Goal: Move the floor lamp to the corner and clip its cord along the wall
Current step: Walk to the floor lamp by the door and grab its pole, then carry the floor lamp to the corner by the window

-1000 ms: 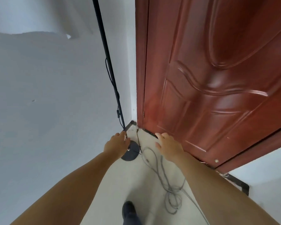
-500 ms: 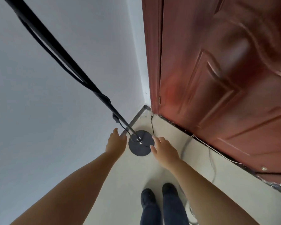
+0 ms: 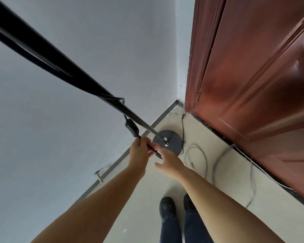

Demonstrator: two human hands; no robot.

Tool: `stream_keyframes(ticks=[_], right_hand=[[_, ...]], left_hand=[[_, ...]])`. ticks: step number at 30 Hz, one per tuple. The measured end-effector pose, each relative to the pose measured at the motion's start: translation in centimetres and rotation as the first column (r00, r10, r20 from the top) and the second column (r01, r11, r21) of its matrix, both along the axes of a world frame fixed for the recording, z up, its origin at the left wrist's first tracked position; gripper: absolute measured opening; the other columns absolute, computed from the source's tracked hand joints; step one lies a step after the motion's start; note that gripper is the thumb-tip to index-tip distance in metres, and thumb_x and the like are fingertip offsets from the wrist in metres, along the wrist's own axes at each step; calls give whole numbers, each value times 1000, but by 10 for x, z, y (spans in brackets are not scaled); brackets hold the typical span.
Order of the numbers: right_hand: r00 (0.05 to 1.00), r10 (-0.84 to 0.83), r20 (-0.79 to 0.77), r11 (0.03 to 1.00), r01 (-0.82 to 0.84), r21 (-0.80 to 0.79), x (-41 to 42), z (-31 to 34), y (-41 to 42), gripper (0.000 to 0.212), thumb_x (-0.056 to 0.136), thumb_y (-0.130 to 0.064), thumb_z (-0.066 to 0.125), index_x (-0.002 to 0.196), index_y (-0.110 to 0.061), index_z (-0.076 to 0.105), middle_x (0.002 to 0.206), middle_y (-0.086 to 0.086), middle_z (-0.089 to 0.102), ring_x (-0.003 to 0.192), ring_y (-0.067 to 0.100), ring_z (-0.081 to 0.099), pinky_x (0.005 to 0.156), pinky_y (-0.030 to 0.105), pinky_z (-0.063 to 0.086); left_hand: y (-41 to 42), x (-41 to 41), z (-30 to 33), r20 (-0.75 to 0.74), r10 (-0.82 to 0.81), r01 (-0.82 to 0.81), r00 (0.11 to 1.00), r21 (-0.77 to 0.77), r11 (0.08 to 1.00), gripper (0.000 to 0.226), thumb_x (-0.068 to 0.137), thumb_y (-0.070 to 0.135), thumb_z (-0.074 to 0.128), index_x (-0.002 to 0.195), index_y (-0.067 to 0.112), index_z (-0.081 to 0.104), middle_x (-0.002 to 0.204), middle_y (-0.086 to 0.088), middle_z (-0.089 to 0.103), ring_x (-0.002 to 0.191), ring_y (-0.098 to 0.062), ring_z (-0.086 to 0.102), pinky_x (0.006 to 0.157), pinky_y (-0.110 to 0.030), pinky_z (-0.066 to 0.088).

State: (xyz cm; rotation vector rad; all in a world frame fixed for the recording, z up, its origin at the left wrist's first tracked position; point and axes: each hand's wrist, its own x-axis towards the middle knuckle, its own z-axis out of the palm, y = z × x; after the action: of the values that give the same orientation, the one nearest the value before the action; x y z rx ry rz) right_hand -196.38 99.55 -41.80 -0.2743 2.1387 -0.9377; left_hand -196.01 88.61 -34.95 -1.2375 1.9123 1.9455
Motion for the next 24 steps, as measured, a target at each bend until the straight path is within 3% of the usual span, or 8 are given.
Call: stream_keyframes(ticks=[2,5,8,11,15,17,21,24], right_hand=[[999,17,46,999,-19,41,10,-5,-3,9,84,-24,52,86,-18,59,92,1,60,97,23,58,82,36,48],[994,-22,108,980,0,201,21,-23,21,34,84,-20,46,53,-23,32,70,0,48,76,25,51,60,28,35],[992,-73,99,911,26,411,18,-39,66,20,88,-21,47,80,-11,62,105,17,62,99,33,59,74,34,46],[966,-255,-33,834,237,498,-1,-37,98,33,94,-24,47,105,3,63,111,25,63,104,38,60,85,37,48],[868,-495,-37,848,492,196,-41,-12,78,31,96,-17,43,83,2,63,89,26,69,89,39,64,67,34,43],[852,-521,62,852,523,-31,-56,4,49,16,92,-10,47,85,-5,60,88,19,67,88,33,64,73,38,49],[973,-229,-7,934,218,-283,-65,33,-6,44,93,-1,43,134,-16,43,105,5,57,94,14,56,78,9,43],[985,-107,-137,955,64,-288,-65,41,-29,21,90,-8,50,110,-11,55,100,5,54,88,14,54,75,12,41]], left_hand=[[-2,3,14,-54,74,-74,996,4,997,18,91,8,39,81,8,55,48,-2,59,49,-16,60,58,-29,57],[-20,2,33,-159,96,-120,983,-153,981,25,94,11,37,80,13,56,38,8,41,37,-8,40,40,-21,44],[-45,-4,49,-257,92,-171,962,-305,937,29,95,18,36,77,22,59,41,12,37,36,-5,34,35,-20,32],[-60,-11,60,-312,69,-204,947,-422,883,28,90,20,39,74,29,61,49,8,35,41,-7,31,38,-20,29],[-43,-14,66,-292,-147,-13,945,-483,876,35,82,1,46,71,33,55,45,15,33,43,-2,29,43,-10,29],[-29,-17,67,-265,-227,83,937,-461,883,39,79,-5,48,81,33,57,50,13,31,47,-4,29,45,-10,29],[-15,-28,72,-295,-293,148,909,-428,891,28,80,4,61,101,22,56,62,16,39,54,0,41,54,-7,36],[-11,-42,79,-305,-276,133,912,-417,899,13,85,12,62,82,12,49,67,2,40,56,-7,40,57,-14,35]])
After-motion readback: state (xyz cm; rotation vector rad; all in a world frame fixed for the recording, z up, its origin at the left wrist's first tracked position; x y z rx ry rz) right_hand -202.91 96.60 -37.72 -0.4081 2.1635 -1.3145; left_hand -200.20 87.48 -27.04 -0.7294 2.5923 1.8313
